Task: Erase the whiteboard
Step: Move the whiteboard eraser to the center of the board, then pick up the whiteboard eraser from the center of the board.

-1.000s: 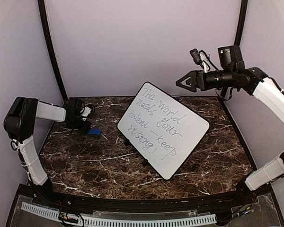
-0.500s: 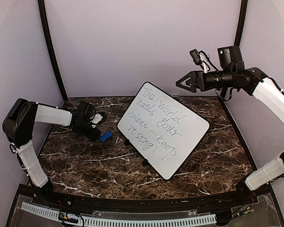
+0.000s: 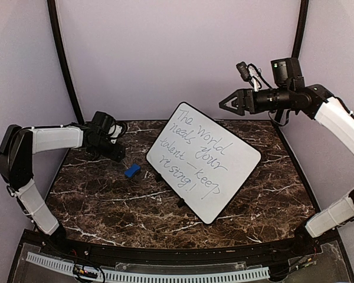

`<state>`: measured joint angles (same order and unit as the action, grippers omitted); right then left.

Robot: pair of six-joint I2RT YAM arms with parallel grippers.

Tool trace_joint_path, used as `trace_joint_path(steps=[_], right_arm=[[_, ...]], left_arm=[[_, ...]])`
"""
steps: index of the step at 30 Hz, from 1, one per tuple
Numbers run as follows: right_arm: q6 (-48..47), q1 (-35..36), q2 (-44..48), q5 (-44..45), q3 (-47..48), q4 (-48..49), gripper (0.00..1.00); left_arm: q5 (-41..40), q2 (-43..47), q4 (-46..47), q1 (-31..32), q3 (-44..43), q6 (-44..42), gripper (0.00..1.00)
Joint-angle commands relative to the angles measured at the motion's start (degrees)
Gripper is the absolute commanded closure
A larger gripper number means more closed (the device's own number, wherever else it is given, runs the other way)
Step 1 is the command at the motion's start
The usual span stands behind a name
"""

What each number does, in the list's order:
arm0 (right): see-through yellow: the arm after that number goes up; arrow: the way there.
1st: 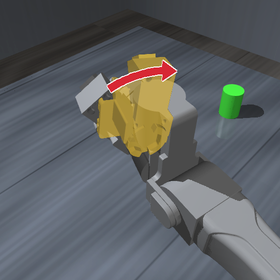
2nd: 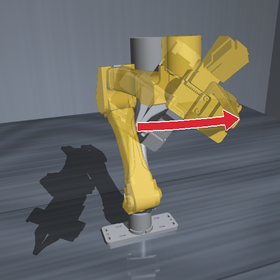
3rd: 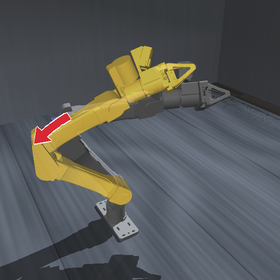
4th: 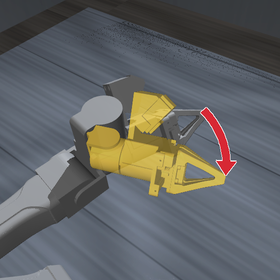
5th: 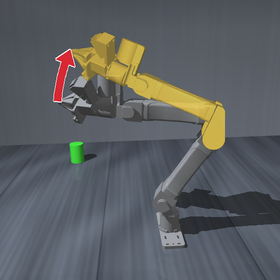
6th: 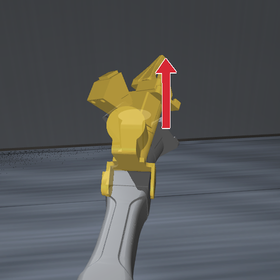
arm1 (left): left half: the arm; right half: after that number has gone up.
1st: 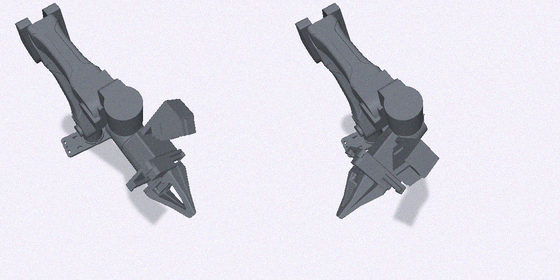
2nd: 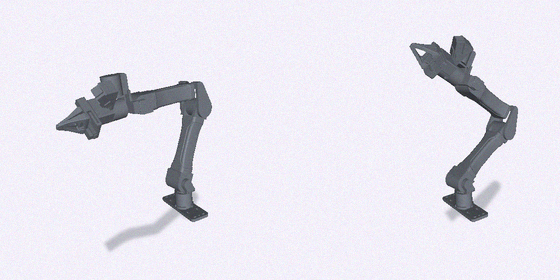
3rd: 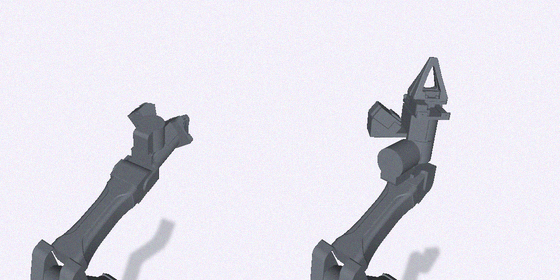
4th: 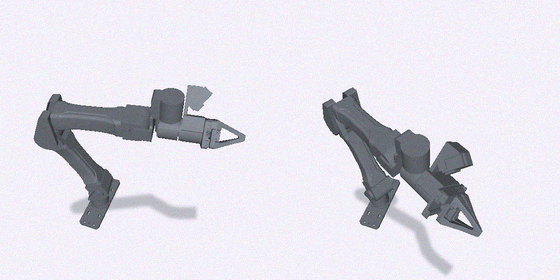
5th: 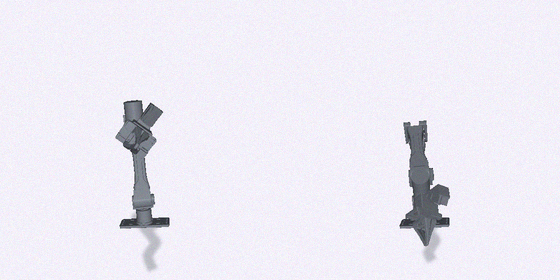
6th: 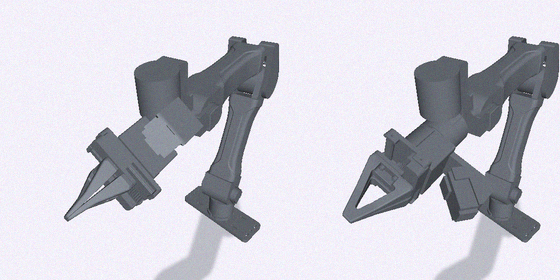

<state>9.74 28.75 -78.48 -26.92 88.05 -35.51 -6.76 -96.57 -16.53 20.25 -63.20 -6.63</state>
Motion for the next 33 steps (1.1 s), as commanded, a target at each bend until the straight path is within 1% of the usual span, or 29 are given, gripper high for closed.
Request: trace_joint_path(steps=[1, 2, 4, 5, 6, 8, 9, 12, 14, 16, 18, 20, 21, 22, 23, 28, 33], right_arm=[[0.6, 0.4, 1.3, 0.5, -0.9, 2.6, 0.16], [0.7, 0.4, 1.3, 0.5, -1.0, 2.6, 0.16], [0.9, 0.4, 1.3, 0.5, -1.1, 2.6, 0.16], [1.0, 0.4, 1.3, 0.4, -1.3, 2.6, 0.16], [1.0, 0.4, 1.4, 0.3, -1.4, 2.6, 0.16], [1.1, 0.4, 1.5, 0.4, -1.6, 2.6, 0.16], [1.1, 0.4, 1.4, 0.4, -1.7, 2.5, 0.16], [1.1, 0.4, 1.5, 0.5, -1.8, 2.6, 0.16], [1.1, 0.4, 1.5, 0.6, -1.8, 2.7, 0.16], [1.1, 0.4, 1.2, 0.4, -1.7, 2.9, 0.16], [1.2, 0.4, 1.2, 0.4, -1.7, 2.8, 0.16], [1.1, 0.4, 1.2, 0.4, -1.8, 2.7, 0.16], [1.1, 0.4, 1.3, 0.5, -1.8, 2.7, 0.16], [1.1, 0.4, 1.2, 0.5, -1.8, 2.8, 0.16], [1.1, 0.4, 1.2, 0.4, -1.8, 2.7, 0.16], [1.0, 0.4, 1.4, 0.4, -2.1, 2.8, 0.16], [1.1, 0.4, 1.4, 0.4, -2.3, 2.9, 0.15]], left_arm=[[8.4, -1.1, -1.5, 0.0, -1.5, 9.1, 0.11], [11.5, -1.9, -0.7, 0.2, -0.9, 9.8, 0.04], [12.6, -2.0, 2.6, 0.9, 0.9, 11.1, 0.01], [13.0, -1.6, 5.0, 0.9, 1.5, 11.3, 0.01], [13.3, -1.5, 6.0, 1.0, 2.4, 11.2, 0.03], [13.4, -1.7, 6.6, 1.0, 2.3, 10.8, 0.08], [13.4, -1.9, 6.3, 1.0, 2.3, 10.4, 0.09], [12.2, -2.9, 5.5, 1.7, 2.7, 9.4, 0.03], [10.2, -3.6, 5.9, 2.8, 3.3, 9.0, 0.02], [10.7, -4.1, 6.5, 3.5, 3.8, 8.6, 0.05], [11.8, -4.8, 6.4, 4.0, 4.1, 7.9, 0.10], [12.3, -5.8, 6.0, 4.1, 4.1, 7.2, 0.16], [12.8, -6.5, 5.9, 4.1, 4.0, 7.1, 0.21], [13.1, -7.2, 5.8, 4.1, 3.9, 7.0, 0.23], [13.8, -7.4, 5.7, 4.1, 3.8, 7.0, 0.28], [14.7, -8.3, 5.7, 4.1, 3.5, 7.0, 0.34], [14.9, -8.1, 6.0, 4.1, 3.8, 7.0, 0.42]])
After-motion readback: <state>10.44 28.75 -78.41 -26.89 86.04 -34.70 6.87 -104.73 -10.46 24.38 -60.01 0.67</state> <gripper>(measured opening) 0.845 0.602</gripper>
